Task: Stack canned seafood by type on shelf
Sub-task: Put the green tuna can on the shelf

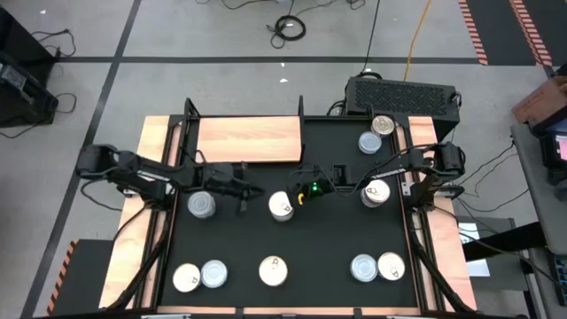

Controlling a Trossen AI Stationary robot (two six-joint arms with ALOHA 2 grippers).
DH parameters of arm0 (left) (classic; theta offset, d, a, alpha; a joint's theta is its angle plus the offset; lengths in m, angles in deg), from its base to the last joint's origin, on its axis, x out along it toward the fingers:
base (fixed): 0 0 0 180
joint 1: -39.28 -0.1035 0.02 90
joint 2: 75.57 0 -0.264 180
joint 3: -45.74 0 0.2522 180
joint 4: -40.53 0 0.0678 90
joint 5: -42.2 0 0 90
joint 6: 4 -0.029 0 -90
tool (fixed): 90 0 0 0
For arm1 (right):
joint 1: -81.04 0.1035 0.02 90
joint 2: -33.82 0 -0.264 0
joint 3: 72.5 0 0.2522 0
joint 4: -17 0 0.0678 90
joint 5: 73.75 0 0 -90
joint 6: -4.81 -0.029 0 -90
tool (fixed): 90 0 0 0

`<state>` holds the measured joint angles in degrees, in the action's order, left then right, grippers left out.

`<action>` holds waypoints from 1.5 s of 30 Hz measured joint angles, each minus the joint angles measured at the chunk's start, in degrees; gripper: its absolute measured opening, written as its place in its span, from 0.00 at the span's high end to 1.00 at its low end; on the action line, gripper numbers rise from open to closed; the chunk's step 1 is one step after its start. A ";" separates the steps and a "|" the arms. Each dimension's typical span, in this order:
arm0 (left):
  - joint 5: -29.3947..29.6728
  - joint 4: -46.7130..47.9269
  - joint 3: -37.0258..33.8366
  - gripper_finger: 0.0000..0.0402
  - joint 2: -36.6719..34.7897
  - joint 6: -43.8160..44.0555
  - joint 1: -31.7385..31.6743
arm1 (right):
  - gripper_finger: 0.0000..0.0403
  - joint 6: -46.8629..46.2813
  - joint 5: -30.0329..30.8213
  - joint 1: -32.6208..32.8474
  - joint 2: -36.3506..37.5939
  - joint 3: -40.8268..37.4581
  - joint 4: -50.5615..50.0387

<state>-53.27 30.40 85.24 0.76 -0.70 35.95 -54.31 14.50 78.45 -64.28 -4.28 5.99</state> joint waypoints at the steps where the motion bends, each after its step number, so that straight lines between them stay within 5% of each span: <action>1: -0.19 -0.05 0.00 0.85 0.00 -4.48 0.83 | 1.00 0.05 0.03 0.00 0.00 0.02 -0.04; 6: 4.68 -1.67 0.00 0.78 -0.02 -21.22 5.67 | 1.00 0.45 0.12 0.00 0.02 0.04 -0.36; 12: 10.14 -1.86 0.00 0.55 -0.01 -38.53 11.57 | 1.00 0.45 0.32 0.00 0.08 0.11 -0.80; 17: 10.70 -5.19 0.11 0.43 0.74 -43.33 13.87 | 1.00 0.37 0.36 0.00 0.09 0.11 -0.80; 26: 10.17 -12.92 0.79 0.47 10.73 -47.70 12.74 | 1.00 0.24 0.90 -0.05 0.09 0.11 -0.84; 39: 14.55 -9.06 5.29 0.49 16.38 -53.44 12.72 | 1.00 0.41 1.83 -0.09 0.09 0.13 -1.22; 45: 15.46 -8.18 5.29 0.63 16.38 -53.73 12.72 | 1.00 0.82 1.78 -0.07 0.09 0.13 -1.32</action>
<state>-37.80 22.22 90.53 17.14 -54.43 48.67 -53.49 16.28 78.38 -64.20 -4.15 4.67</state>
